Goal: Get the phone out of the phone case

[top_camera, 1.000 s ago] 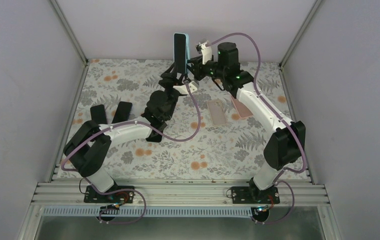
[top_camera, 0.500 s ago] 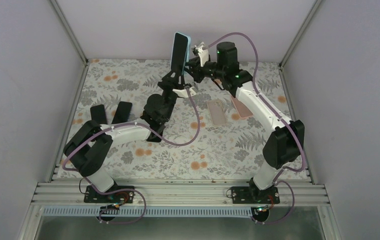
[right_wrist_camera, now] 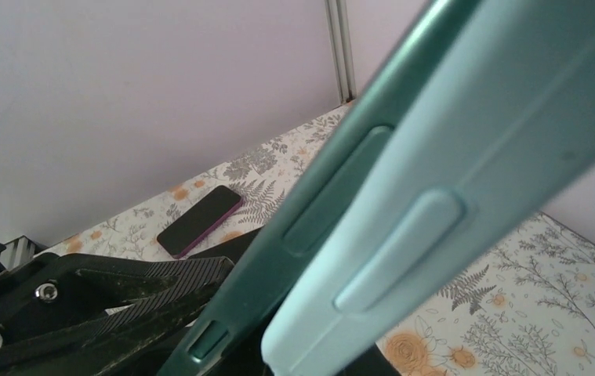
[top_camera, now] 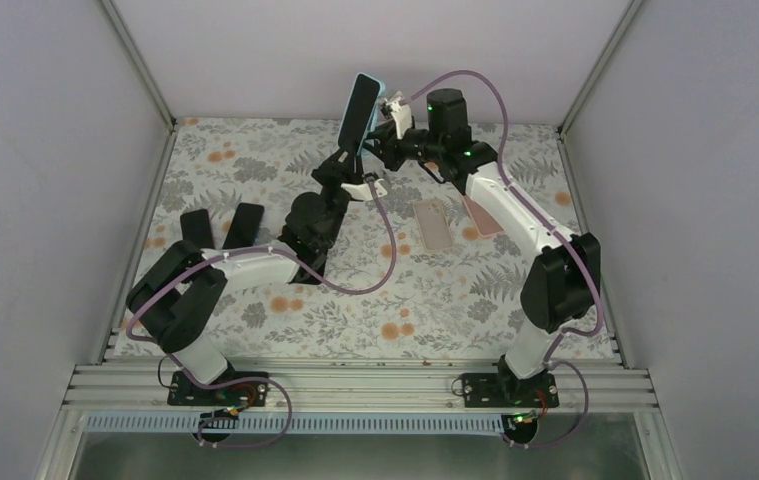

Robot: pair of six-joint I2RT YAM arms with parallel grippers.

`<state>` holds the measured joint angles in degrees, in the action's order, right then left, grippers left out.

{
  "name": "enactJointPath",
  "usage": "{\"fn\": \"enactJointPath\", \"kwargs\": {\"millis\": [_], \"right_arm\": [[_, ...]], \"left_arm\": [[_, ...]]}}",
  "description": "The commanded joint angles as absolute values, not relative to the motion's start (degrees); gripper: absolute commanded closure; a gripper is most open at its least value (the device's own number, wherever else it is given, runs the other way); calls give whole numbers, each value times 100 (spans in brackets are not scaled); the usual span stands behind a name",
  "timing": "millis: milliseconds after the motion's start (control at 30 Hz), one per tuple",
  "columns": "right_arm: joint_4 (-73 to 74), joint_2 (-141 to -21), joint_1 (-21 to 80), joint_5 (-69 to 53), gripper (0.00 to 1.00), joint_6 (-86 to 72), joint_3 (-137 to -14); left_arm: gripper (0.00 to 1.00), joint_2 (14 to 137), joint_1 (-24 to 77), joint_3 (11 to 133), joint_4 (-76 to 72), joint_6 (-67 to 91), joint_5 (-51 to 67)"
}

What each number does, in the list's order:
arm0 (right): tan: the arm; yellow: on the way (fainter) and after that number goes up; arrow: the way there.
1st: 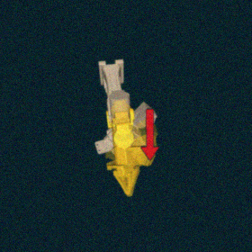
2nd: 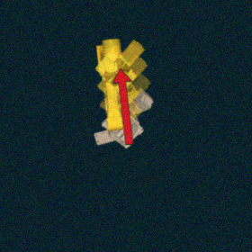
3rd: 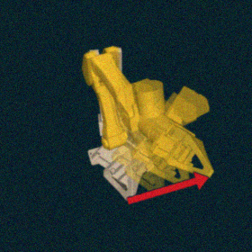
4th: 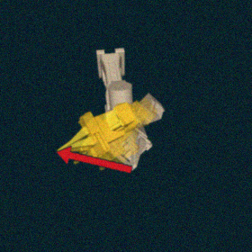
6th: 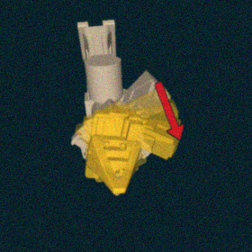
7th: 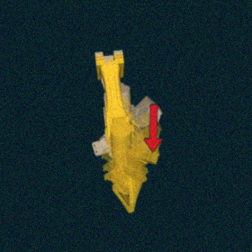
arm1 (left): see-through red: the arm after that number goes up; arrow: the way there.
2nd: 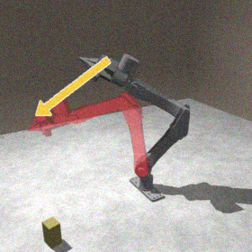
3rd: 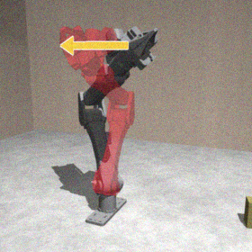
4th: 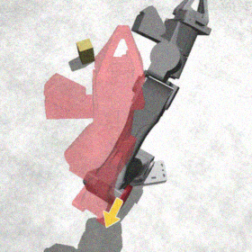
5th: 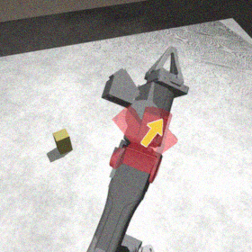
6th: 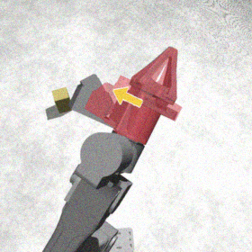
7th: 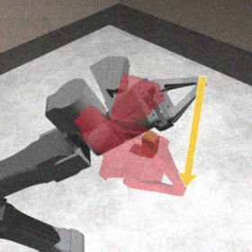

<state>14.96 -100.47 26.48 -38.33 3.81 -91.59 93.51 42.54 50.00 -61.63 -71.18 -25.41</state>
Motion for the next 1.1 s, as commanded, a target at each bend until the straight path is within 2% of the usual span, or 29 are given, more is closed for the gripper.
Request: {"fn": "enactJointPath", "kwargs": {"millis": [0, 300, 500, 733, 967, 1067], "right_arm": [[3528, -10292, 2496, -3778, 97, 955, -8473], [2476, -9594, 2157, -1268, 97, 1178, -7724], [2399, -9456, 1823, -693, 97, 1426, -7652], [2726, -9331, 1384, -1280, 96, 1575, -7586], [4144, -9249, 892, -2747, 97, 2004, -7875], [5345, -9457, 670, -3340, 96, 2511, -8045]], "left_arm": [[94, 8842, 3841, 5320, -8507, -7294, -3123], [98, 8440, 3849, 5254, -7766, -6714, -3335], [98, 8268, 3850, 5043, -7338, -6568, -3330], [98, 8115, 3893, 4367, -7255, -6798, -3236], [98, 7837, 3864, 3090, -7477, -7446, -3287], [98, 7644, 3841, 2330, -7995, -7999, -3357]]}}
